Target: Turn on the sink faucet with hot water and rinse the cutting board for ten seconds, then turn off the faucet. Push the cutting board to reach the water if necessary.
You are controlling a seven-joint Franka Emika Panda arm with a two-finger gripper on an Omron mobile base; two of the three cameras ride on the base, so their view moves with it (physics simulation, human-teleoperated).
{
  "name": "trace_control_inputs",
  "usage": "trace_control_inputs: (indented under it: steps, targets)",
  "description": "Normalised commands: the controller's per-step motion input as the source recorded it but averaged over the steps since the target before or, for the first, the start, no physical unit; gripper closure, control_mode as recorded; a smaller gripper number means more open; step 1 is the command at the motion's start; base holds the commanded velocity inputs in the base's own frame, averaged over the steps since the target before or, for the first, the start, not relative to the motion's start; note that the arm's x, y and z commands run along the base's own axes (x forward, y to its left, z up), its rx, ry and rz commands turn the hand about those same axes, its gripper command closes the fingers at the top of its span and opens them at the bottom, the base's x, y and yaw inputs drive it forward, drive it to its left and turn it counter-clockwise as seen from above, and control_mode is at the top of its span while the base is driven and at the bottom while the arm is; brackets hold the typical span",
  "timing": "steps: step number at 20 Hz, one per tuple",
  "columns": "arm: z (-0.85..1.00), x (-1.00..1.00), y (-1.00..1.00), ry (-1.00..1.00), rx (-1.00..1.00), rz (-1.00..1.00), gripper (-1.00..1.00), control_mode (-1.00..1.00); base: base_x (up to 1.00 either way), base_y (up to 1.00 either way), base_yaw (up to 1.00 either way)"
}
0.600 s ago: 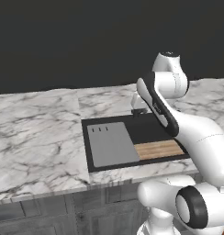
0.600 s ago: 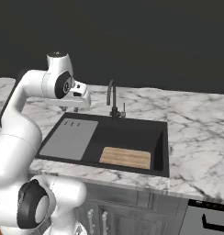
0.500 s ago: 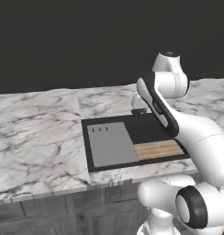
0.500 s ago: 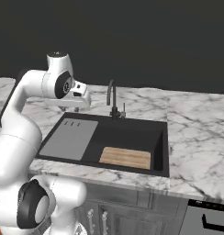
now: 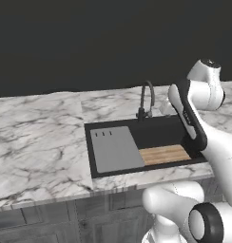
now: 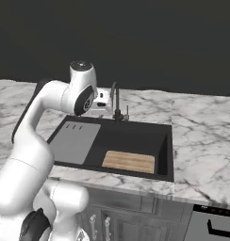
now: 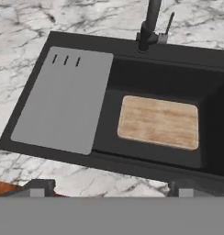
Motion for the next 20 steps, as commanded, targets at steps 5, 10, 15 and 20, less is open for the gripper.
trace_control_inputs:
  steps: [5, 10, 15, 20]
  targets:
    - [-0.15, 0.03, -0.89, -0.22, 0.10, 0.18, -1.00, -1.00, 0.00, 0.00, 0.00]
    - [-0.13, 0.16, -0.79, -0.16, 0.10, 0.20, -1.00, -1.00, 0.00, 0.00, 0.00]
    - [-0.08, 0.25, -0.65, -0.12, 0.10, 0.15, -1.00, -1.00, 0.00, 0.00, 0.00]
    - [-0.03, 0.37, -0.39, -0.01, 0.06, 0.09, -1.00, -1.00, 0.00, 0.00, 0.00]
